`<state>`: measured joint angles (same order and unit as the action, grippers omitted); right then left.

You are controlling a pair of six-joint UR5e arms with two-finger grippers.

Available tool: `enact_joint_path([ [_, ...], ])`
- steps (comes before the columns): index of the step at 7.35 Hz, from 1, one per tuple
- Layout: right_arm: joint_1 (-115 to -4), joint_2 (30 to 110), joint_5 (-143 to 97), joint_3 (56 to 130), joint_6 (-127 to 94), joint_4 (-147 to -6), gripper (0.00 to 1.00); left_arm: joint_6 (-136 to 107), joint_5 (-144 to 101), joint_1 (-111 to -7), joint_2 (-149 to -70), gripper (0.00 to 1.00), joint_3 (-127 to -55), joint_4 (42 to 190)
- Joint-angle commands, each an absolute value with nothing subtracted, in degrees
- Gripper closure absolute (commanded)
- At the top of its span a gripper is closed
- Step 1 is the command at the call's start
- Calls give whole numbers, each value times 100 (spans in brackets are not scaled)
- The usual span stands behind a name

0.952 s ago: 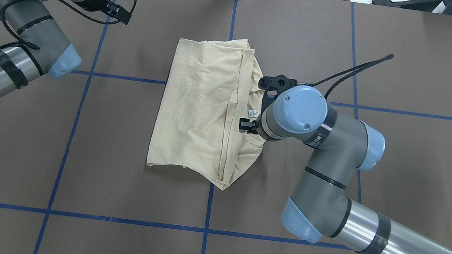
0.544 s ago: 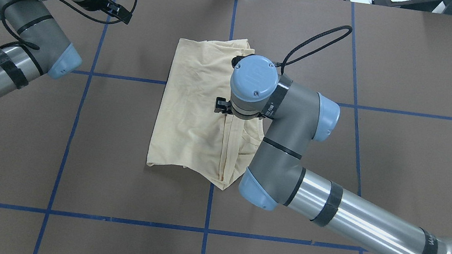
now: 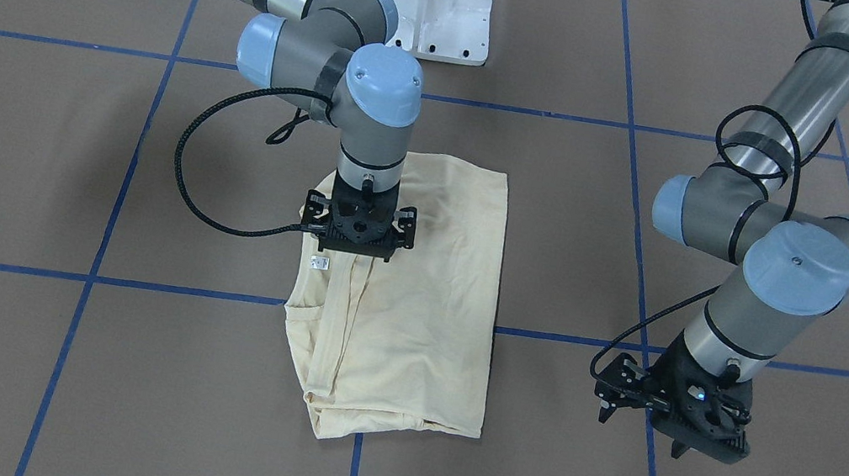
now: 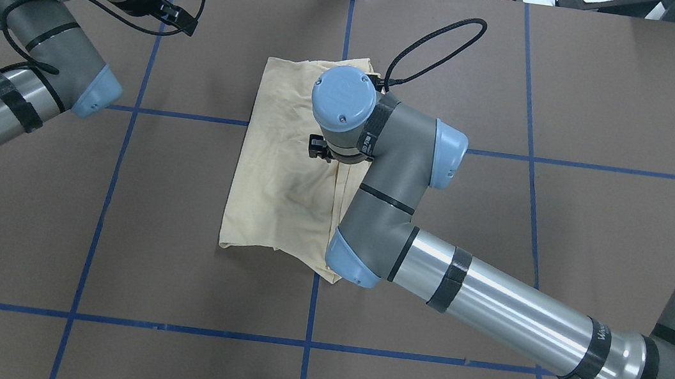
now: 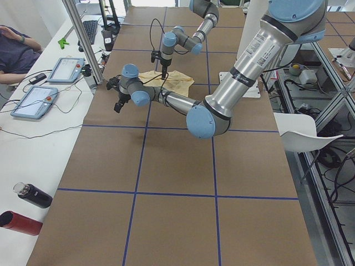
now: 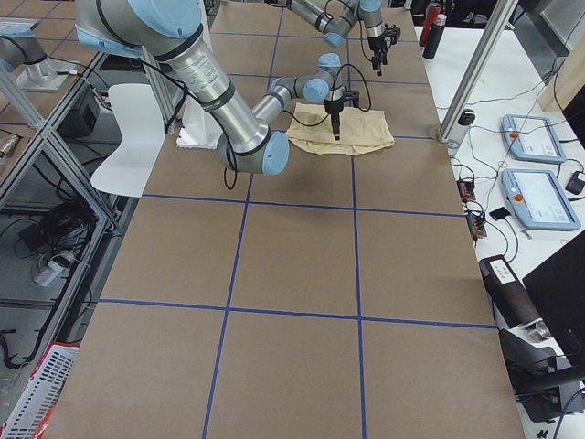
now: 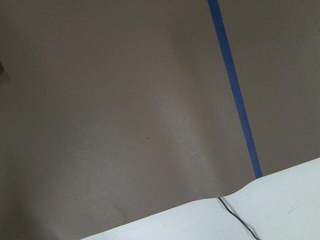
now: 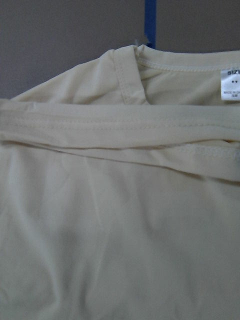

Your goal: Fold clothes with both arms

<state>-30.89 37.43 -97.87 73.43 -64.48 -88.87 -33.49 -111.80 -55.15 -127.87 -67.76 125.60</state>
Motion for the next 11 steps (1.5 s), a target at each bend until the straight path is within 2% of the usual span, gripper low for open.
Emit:
enact_joint_path([
  [1, -3076, 3647, -9782, 7312, -6197, -9324, 1, -3349, -11180, -5493, -12779, 0, -6776, 12560],
  [11, -3032, 3647, -9589, 7155, -6064, -9290, 1, -3349, -11180, -5476, -12779, 0, -6803, 12560],
])
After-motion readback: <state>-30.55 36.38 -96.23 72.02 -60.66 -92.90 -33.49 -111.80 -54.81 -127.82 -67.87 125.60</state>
